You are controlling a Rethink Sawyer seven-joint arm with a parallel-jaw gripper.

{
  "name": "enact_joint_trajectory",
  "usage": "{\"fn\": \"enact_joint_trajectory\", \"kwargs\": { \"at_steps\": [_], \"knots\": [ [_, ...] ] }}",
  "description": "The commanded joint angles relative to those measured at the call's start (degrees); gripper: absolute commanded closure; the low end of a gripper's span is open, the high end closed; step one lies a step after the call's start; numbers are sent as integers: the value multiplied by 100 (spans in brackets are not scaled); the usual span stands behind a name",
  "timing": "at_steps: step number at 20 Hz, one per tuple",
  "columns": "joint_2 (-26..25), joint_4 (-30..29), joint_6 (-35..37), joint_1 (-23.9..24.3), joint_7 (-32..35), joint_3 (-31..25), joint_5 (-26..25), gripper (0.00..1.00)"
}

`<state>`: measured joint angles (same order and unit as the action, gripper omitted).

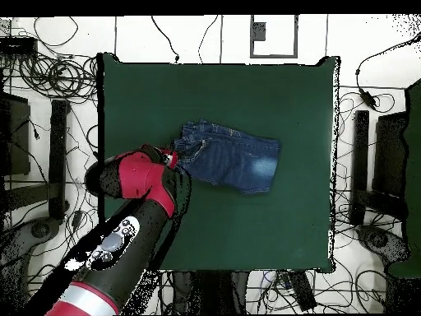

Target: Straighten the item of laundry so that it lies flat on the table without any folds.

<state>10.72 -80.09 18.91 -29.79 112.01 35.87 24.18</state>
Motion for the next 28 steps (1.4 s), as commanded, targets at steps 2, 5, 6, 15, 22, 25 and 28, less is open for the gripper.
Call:
{"fn": "enact_joint_trajectory", "kwargs": {
  "at_steps": [2,5,6,15,22,25,28],
  "knots": [
    [-464,-194,-420,171,1518,-1019,368,0],
    [-568,-149,-540,215,1519,-1097,385,0],
    [-592,-127,-535,220,1503,-1092,381,0],
    [-655,-166,-708,397,1377,-1431,342,0],
    [-692,-109,-529,600,1169,-1678,234,0],
    [-682,-121,-430,656,1091,-1718,183,0],
    [-621,-145,-323,671,1063,-1718,157,0]
  ]
}}
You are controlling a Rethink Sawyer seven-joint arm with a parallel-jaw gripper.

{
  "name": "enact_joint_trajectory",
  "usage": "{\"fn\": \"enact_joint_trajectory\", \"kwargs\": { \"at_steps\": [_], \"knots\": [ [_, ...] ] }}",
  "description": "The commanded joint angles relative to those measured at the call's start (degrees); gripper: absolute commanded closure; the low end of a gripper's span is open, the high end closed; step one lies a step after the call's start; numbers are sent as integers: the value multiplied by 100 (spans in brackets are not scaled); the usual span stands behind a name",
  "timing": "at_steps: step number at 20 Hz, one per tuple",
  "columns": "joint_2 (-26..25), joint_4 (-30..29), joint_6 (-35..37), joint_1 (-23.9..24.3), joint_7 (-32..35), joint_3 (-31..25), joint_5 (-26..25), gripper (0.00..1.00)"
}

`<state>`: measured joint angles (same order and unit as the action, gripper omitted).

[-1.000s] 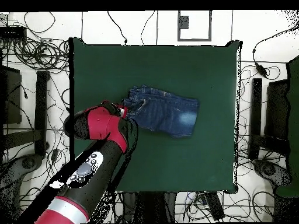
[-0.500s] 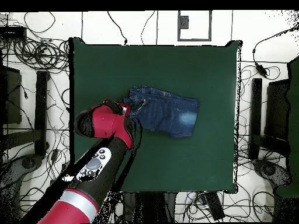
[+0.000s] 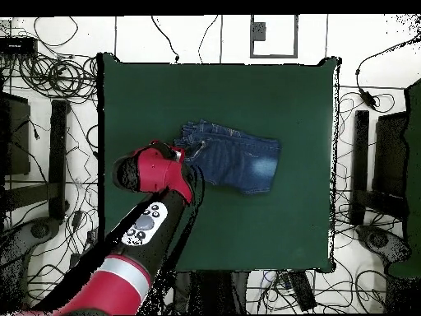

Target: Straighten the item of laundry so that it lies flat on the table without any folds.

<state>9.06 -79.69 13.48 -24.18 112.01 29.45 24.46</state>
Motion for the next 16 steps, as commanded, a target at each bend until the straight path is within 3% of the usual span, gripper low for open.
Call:
{"fn": "enact_joint_trajectory", "kwargs": {
  "at_steps": [1,16],
  "knots": [
    [-442,-196,233,96,1082,-1065,133,0],
    [-311,-314,379,10,1097,-936,81,0]
  ]
}}
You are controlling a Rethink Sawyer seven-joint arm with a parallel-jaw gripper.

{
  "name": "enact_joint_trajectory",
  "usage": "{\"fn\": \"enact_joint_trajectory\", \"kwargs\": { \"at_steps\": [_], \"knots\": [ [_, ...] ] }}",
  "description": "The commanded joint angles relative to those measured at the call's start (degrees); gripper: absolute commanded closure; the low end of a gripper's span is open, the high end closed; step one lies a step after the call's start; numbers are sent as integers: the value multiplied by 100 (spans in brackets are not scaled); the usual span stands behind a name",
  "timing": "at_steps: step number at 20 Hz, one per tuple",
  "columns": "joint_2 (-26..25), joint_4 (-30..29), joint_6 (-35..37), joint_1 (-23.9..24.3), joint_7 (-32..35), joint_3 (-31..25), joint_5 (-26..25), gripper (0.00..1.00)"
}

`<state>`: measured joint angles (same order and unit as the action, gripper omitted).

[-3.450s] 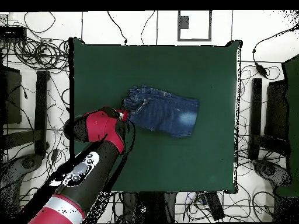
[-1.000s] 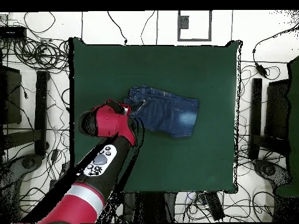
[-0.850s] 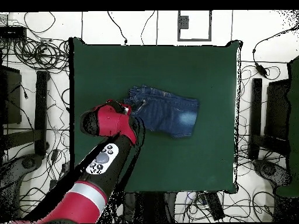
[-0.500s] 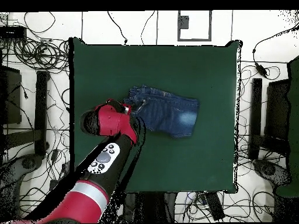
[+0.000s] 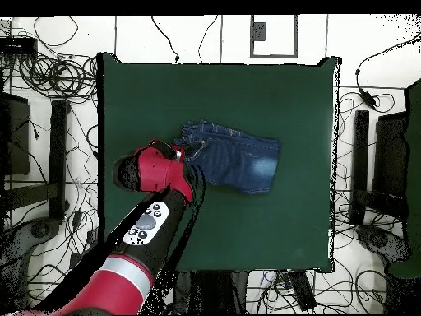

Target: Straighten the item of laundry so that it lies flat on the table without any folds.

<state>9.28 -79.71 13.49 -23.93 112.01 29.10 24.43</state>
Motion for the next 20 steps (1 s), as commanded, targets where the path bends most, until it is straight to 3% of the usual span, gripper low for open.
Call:
{"fn": "enact_joint_trajectory", "kwargs": {
  "at_steps": [1,20],
  "knots": [
    [-340,-332,326,-6,1086,-906,70,0],
    [-305,-546,389,-90,979,-613,-128,0]
  ]
}}
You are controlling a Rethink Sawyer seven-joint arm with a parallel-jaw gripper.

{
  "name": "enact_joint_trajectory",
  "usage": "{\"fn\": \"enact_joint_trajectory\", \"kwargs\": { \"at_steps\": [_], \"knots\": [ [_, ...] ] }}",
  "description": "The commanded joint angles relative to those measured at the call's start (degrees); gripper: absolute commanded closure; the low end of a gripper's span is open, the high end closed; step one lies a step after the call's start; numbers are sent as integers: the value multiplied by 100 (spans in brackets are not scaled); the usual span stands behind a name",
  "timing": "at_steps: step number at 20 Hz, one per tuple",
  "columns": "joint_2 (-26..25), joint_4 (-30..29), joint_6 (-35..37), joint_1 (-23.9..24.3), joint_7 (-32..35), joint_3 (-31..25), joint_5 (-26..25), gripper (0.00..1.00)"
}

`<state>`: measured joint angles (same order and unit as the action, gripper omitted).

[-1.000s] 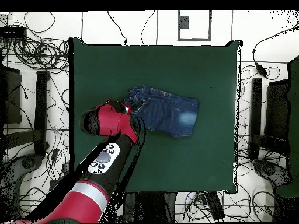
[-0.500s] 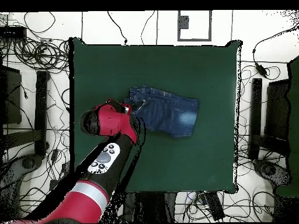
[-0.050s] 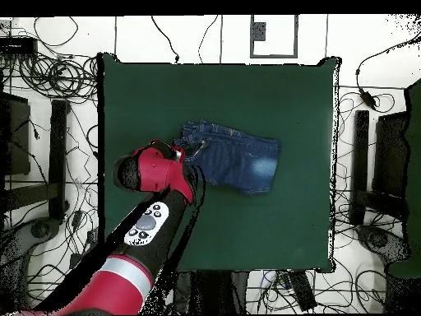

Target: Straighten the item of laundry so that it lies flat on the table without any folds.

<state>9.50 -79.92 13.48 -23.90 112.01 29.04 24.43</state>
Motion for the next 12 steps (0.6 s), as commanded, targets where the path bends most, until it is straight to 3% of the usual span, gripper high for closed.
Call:
{"fn": "enact_joint_trajectory", "kwargs": {
  "at_steps": [1,12],
  "knots": [
    [-338,-517,414,-117,993,-568,-125,0],
    [-303,-587,582,-305,1050,-294,-145,0]
  ]
}}
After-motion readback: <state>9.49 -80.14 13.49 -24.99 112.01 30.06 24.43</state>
